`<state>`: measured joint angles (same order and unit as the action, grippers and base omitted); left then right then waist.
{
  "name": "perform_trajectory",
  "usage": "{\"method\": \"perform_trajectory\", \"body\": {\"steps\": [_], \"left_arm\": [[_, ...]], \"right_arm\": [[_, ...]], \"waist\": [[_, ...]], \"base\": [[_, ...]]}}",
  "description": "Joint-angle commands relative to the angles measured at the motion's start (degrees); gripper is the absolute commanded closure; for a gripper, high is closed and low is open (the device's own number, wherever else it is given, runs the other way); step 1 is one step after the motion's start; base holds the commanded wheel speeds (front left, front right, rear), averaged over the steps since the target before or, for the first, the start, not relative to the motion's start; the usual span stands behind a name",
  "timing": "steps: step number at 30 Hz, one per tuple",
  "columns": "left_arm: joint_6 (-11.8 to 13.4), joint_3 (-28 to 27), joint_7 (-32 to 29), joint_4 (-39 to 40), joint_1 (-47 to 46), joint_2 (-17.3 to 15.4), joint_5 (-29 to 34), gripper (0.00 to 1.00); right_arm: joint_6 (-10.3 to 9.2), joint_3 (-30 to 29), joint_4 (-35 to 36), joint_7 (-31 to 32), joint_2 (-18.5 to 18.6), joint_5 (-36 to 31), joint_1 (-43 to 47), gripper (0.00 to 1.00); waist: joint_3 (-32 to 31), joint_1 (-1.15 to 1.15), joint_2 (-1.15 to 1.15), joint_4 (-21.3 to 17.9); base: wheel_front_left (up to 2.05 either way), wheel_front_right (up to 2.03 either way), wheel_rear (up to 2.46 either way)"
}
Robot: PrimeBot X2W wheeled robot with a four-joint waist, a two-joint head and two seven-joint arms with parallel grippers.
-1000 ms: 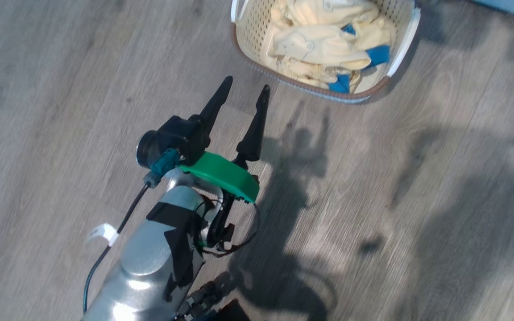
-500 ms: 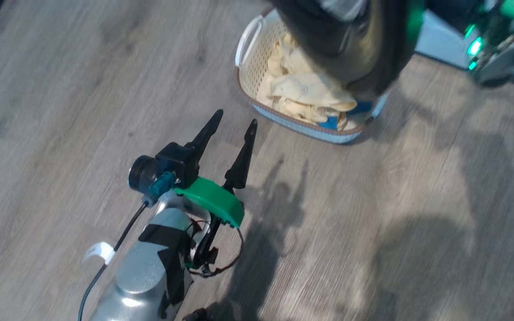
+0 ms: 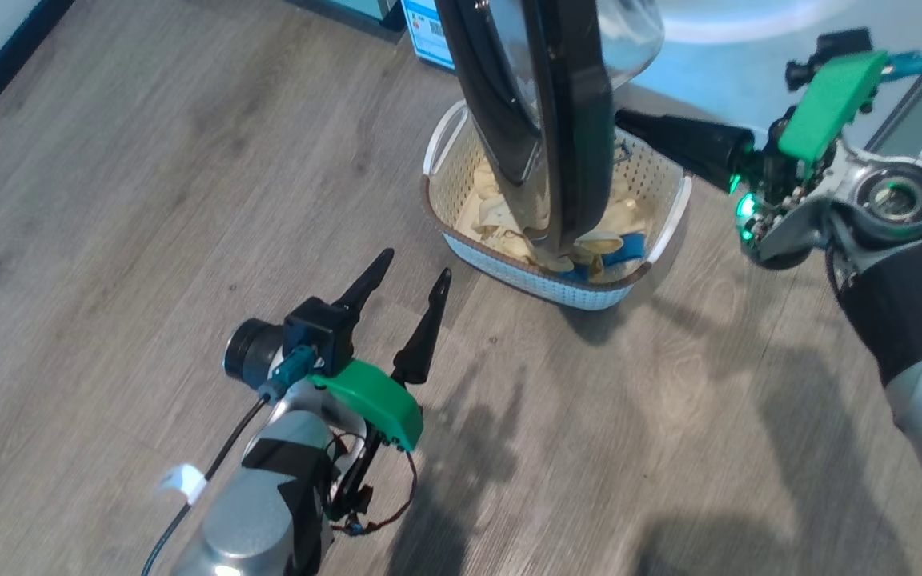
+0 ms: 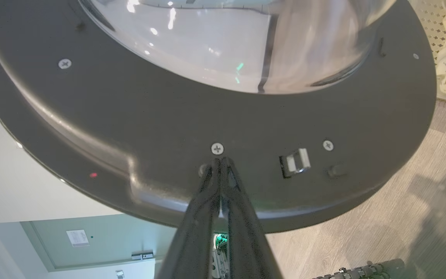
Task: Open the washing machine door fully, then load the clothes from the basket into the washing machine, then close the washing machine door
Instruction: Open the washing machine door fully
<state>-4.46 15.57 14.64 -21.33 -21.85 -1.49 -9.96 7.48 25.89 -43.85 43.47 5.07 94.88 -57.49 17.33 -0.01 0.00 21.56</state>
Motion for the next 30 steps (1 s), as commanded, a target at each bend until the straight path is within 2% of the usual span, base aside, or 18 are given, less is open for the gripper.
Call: {"method": "perform_trajectory", "body": {"steps": [1,17,25,27,28,29,30], "left_arm": [[-0.3,-2.2,0.4,1.4,-0.3,-1.4,0.7,0.00],[-1.3,-3.4,0.4,0.7,1.0,-1.4,1.4,0.00],[-1.8,-5.1,0.4,-0.2,1.7,-1.4,2.1,0.00],[-2.0,-6.1,0.4,-0.3,2.0,-1.5,1.6,0.00],[-2.2,-6.5,0.4,-0.4,2.1,-1.7,1.4,0.00],[-2.3,-6.8,0.4,-0.5,2.2,-1.9,1.4,0.00],[-2.4,-7.2,0.4,-0.6,2.3,-2.3,1.4,0.00]], "right_arm": [[0.01,0.3,2.1,0.1,-1.8,0.7,0.1,1.00],[0.01,5.0,3.8,-2.5,-2.2,7.3,3.9,1.00],[0.01,1.3,5.2,-4.5,-2.2,8.3,6.5,1.00],[0.01,-0.3,6.3,-5.3,-2.2,7.7,7.8,0.63],[0.01,-1.2,6.9,-5.8,-2.2,7.4,8.6,0.39],[0.01,-2.1,7.6,-6.2,-2.1,7.0,9.5,0.00],[0.01,-3.0,8.4,-6.6,-2.1,6.5,10.3,0.00]], "waist": [[-0.6,0.01,0.00,-0.1],[-2.7,0.01,0.00,0.0],[-5.3,0.01,0.00,-1.2],[-6.2,0.01,0.00,-1.9],[-6.6,0.01,0.00,-2.3],[-7.0,0.01,0.00,-2.7],[-7.5,0.01,0.00,-3.1]], "base": [[0.00,0.00,0.00],[0.00,0.00,0.00],[0.00,0.00,0.00],[0.00,0.00,0.00],[0.00,0.00,0.00],[0.00,0.00,0.00],[0.00,0.00,0.00]]}}
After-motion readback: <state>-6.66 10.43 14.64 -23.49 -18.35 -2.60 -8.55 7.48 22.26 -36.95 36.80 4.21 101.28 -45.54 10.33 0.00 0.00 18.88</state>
